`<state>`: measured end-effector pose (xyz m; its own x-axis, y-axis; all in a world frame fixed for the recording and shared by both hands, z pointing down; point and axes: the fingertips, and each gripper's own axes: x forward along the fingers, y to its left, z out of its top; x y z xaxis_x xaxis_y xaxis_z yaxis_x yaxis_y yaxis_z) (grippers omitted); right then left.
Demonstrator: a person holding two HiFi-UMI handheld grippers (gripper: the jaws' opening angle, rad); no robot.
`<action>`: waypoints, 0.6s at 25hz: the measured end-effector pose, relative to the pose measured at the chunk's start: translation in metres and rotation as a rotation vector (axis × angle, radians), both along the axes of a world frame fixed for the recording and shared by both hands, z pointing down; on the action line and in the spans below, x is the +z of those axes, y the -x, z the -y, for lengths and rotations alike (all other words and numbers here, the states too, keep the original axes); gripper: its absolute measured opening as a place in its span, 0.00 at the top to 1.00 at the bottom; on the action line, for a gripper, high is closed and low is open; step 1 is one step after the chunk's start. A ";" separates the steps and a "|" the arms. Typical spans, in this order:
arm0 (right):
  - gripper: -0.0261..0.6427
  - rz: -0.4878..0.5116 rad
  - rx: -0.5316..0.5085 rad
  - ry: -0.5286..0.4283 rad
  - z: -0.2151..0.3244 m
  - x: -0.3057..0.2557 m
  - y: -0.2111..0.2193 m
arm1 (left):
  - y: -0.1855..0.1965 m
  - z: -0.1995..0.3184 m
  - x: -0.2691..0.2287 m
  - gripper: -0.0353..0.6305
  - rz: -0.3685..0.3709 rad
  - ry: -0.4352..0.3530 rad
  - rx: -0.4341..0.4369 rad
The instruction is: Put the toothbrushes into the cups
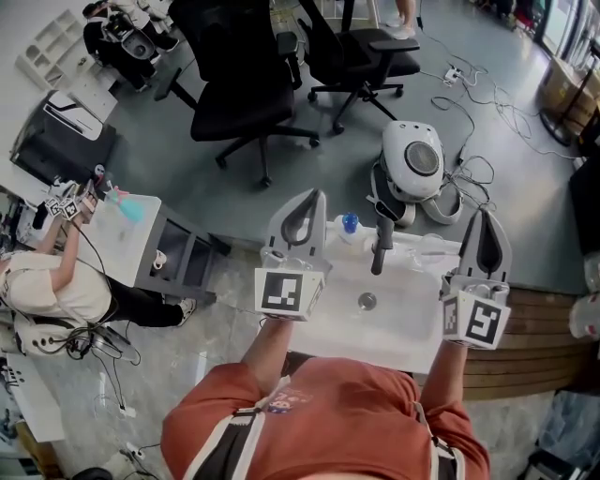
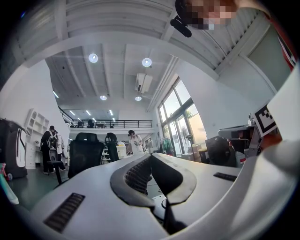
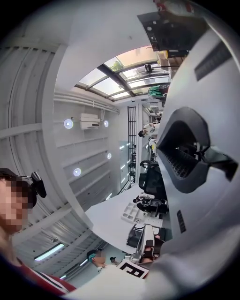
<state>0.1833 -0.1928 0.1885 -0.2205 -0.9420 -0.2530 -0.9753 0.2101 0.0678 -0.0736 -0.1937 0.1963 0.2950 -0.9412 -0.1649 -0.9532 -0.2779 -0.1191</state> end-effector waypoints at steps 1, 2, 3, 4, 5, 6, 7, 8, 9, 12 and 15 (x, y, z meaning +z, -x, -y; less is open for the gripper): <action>0.95 0.002 -0.001 0.001 -0.001 0.001 -0.001 | 0.000 -0.001 0.000 0.92 0.000 -0.001 0.000; 0.95 0.003 -0.001 0.002 -0.002 0.001 -0.001 | 0.000 -0.002 0.000 0.92 -0.001 -0.001 -0.001; 0.95 0.002 -0.001 0.002 -0.002 0.002 -0.002 | -0.001 -0.003 0.001 0.92 -0.002 -0.001 -0.001; 0.95 0.001 0.000 0.001 -0.003 0.002 -0.002 | -0.001 -0.003 0.001 0.92 -0.003 0.000 -0.001; 0.95 0.001 0.001 0.002 -0.003 0.002 -0.002 | -0.001 -0.003 0.000 0.92 -0.004 0.001 -0.001; 0.95 0.000 0.002 0.002 -0.003 0.001 -0.002 | -0.001 -0.003 -0.001 0.92 -0.005 0.000 0.000; 0.95 0.000 0.002 0.003 -0.003 0.000 -0.002 | -0.001 -0.004 -0.002 0.92 -0.006 -0.001 0.001; 0.95 -0.001 0.001 0.002 -0.003 0.000 -0.002 | -0.002 -0.004 -0.003 0.92 -0.007 -0.004 0.002; 0.95 -0.001 0.000 0.002 -0.003 0.000 -0.002 | -0.002 -0.004 -0.003 0.92 -0.007 -0.005 0.002; 0.95 -0.003 -0.002 0.001 -0.004 0.002 -0.003 | -0.002 -0.005 -0.002 0.92 -0.008 -0.005 0.001; 0.95 -0.001 -0.003 0.001 -0.004 0.003 -0.004 | -0.004 -0.006 -0.002 0.92 -0.008 -0.006 0.003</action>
<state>0.1876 -0.1884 0.1912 -0.2238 -0.9416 -0.2514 -0.9746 0.2133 0.0688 -0.0695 -0.1879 0.1938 0.2963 -0.9393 -0.1731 -0.9533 -0.2798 -0.1137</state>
